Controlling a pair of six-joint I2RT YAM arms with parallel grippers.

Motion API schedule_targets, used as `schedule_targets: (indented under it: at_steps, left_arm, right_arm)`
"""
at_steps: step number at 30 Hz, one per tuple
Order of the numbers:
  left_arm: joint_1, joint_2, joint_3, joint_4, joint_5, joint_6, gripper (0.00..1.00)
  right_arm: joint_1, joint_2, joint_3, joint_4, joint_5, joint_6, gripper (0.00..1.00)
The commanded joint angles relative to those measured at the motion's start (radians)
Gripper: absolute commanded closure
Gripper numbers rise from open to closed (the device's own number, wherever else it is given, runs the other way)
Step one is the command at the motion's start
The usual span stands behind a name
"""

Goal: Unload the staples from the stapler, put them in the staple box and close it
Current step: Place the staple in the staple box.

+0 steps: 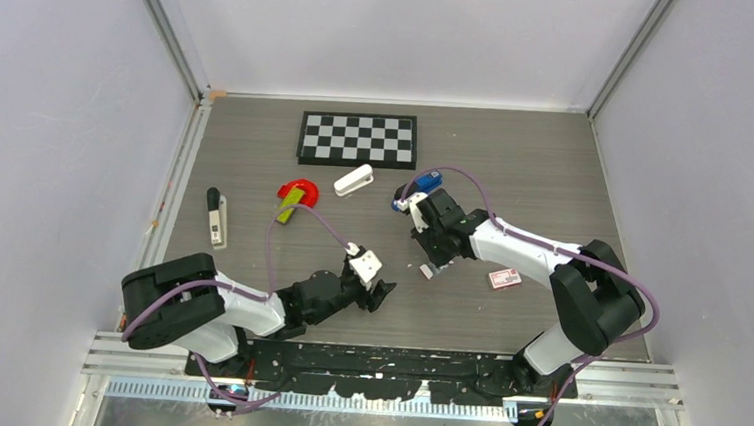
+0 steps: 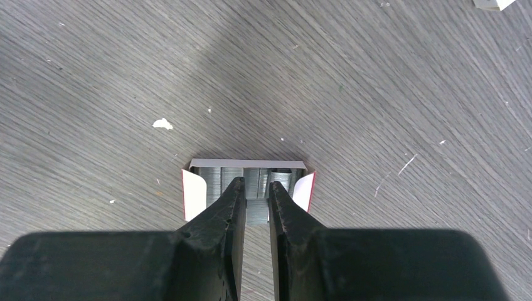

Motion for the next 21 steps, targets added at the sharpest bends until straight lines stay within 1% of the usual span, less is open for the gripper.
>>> schedule_targets:
  at_steps: [1,21]
  left_arm:
    - [-0.006,-0.029,-0.005,0.030,-0.001,-0.009,0.38]
    - [-0.005,-0.022,0.000,0.032,0.007,-0.012,0.37]
  right_arm:
    - [0.004,-0.018,0.033,0.037,0.038,-0.012,0.82]
    - [0.014,0.005,0.041,0.024,-0.013,-0.002,0.82]
